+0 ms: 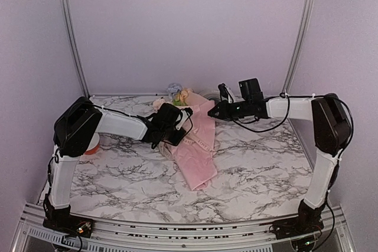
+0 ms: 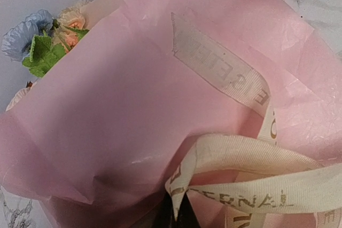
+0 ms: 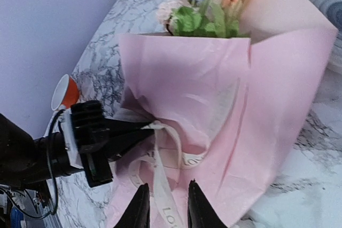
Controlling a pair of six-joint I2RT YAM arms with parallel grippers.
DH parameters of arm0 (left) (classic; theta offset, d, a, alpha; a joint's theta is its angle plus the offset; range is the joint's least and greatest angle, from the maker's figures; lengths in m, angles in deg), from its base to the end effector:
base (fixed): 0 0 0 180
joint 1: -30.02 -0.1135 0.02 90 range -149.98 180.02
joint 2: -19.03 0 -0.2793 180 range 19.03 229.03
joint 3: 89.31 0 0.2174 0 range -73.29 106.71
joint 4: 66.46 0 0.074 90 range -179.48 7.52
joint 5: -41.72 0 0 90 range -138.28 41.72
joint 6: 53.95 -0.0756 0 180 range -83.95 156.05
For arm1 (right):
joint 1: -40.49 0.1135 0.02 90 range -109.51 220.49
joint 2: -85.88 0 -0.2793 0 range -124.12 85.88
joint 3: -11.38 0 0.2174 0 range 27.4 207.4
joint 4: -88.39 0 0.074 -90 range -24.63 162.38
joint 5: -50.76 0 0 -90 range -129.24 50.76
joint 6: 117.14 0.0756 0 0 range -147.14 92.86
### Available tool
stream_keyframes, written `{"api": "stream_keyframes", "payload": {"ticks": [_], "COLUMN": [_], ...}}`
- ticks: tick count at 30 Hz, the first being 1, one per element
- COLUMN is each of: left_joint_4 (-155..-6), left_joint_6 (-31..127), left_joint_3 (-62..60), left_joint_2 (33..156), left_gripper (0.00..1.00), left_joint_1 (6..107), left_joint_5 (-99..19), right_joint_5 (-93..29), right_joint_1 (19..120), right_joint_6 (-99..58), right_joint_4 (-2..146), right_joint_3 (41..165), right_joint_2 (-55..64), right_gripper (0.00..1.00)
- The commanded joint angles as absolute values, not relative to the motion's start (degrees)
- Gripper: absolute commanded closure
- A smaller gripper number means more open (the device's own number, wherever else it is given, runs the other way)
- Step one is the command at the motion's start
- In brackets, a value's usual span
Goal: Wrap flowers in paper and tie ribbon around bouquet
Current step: Cross the ribbon over the folded bouquet.
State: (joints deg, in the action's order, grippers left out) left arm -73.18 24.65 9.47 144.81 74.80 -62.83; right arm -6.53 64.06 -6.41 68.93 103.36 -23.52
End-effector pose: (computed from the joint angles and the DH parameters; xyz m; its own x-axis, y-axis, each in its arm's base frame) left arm 0.3679 -0.3383 0.1597 -0.2808 0.5482 -0.7878 0.6008 0.7405 0.3011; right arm 0.3780 0.2095 0.2293 -0.7738 -0.0126 -0.6333 -0.4905 0.6446 0.5864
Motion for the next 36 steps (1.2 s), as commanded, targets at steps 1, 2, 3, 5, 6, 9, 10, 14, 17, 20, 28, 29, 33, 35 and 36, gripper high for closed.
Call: {"api": "stream_keyframes", "payload": {"ticks": [1,2,3,5,6,9,10,14,17,20,28,29,33,35,36], "left_joint_4": [-75.00,-75.00,-75.00,-76.53,-76.73,-76.86,-76.86,-77.07,-77.15,-77.41,-77.81,-77.82,-77.97,-78.06,-78.10], "left_joint_6": [26.64,26.83,27.03,27.32,27.57,28.14,28.19,28.54,28.61,28.71,28.79,28.83,28.90,28.93,28.92], "left_joint_3": [11.04,10.96,10.90,10.91,10.91,10.74,10.69,10.65,10.74,11.03,11.06,11.02,11.16,11.20,11.25], "left_joint_2": [146.51,146.50,146.55,146.63,146.60,146.52,146.49,146.45,146.47,146.47,146.30,146.30,146.38,146.47,146.51], "left_gripper": [1.00,1.00,1.00,1.00,1.00,1.00,1.00,1.00,1.00,1.00,1.00,1.00,1.00,1.00,1.00], "left_joint_1": [73.94,73.82,73.65,73.39,73.29,73.05,73.01,72.87,72.70,72.52,72.13,72.08,72.03,71.95,71.95], "left_joint_5": [-59.54,-59.17,-58.92,-58.52,-58.25,-57.59,-57.45,-56.92,-56.81,-56.64,-56.39,-56.30,-56.27,-56.19,-56.12], "right_joint_5": [-1.39,-0.45,0.20,0.94,0.99,1.53,1.43,0.78,2.64,2.90,2.77,2.81,4.41,4.33,3.94], "right_joint_1": [69.17,69.48,69.76,70.72,71.24,72.39,72.52,72.66,72.95,73.23,74.21,74.37,74.78,75.42,75.66], "right_joint_6": [-3.97,-2.57,-1.32,0.22,0.54,0.14,-0.12,-2.34,-3.04,-4.47,-6.55,-6.71,-7.69,-9.09,-9.79], "right_joint_4": [82.91,85.06,86.91,89.72,90.40,89.81,89.32,86.00,86.37,84.54,81.64,81.29,80.97,79.66,78.53], "right_joint_3": [97.10,96.60,96.57,97.19,97.82,101.19,102.10,104.16,104.12,105.38,107.73,107.70,106.98,107.22,107.33], "right_joint_2": [-22.55,-23.41,-24.58,-27.00,-28.36,-32.10,-33.09,-35.70,-36.54,-37.63,-40.45,-40.64,-40.55,-40.55,-40.59], "right_gripper": [0.76,0.76,0.76,0.77,0.78,0.78,0.78,0.78,0.77,0.76,0.70,0.70,0.70,0.71,0.72]}}
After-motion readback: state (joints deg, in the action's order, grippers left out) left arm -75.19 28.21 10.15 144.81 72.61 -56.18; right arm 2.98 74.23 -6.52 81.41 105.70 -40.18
